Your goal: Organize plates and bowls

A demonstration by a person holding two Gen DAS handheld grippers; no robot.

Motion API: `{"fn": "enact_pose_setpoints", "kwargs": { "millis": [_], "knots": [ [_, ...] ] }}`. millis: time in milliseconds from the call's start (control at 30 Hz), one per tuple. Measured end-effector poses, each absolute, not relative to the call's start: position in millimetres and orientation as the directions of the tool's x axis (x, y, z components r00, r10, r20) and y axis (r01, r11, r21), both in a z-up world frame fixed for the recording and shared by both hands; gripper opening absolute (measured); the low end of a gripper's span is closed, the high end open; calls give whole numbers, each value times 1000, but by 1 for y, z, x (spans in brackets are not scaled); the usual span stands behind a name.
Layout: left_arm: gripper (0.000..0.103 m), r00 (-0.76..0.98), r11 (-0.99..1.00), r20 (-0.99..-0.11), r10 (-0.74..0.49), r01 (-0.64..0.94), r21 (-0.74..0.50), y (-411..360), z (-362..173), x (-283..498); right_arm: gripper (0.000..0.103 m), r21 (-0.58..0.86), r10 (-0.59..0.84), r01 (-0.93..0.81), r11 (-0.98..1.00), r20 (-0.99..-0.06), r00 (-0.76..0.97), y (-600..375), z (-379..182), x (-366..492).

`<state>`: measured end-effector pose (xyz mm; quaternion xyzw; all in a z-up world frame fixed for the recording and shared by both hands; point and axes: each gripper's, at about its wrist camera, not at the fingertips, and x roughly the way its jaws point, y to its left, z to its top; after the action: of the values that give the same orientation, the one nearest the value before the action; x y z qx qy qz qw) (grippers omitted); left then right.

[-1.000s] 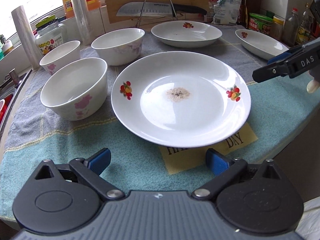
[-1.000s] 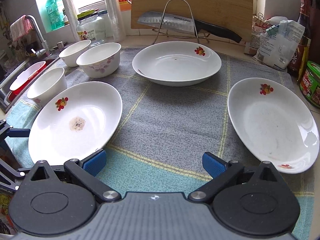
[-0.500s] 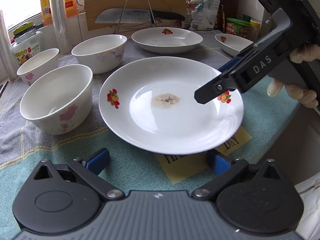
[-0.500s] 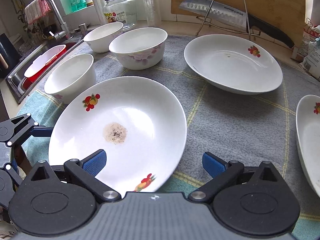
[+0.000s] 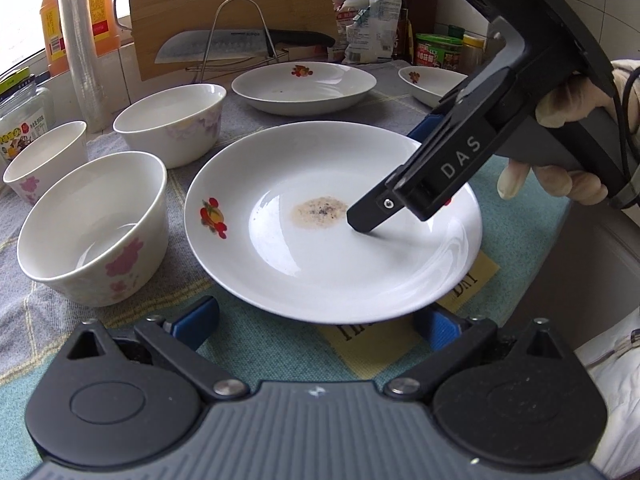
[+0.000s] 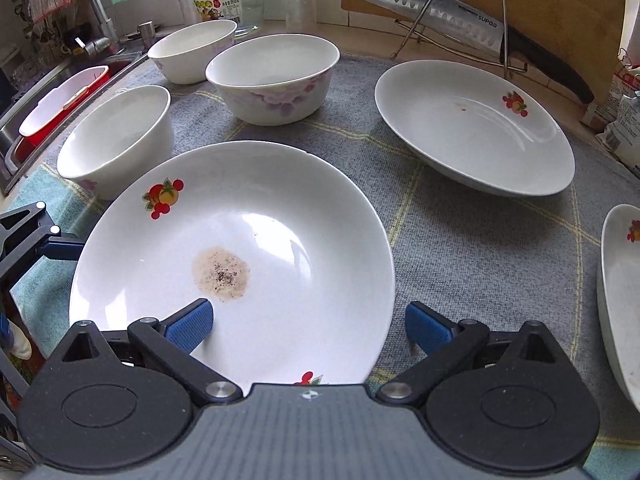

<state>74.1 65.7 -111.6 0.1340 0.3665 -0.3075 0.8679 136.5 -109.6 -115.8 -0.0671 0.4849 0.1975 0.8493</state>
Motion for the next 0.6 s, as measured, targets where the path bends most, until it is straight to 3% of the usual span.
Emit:
{"fn": "enact_pose_setpoints", "kwargs": {
  "millis": [600],
  "knots": [
    [103,517,714,-701,-491,700,16,67,-113,78,103,81,287,-471,878,-878,384,-108,-115,146]
  ]
}}
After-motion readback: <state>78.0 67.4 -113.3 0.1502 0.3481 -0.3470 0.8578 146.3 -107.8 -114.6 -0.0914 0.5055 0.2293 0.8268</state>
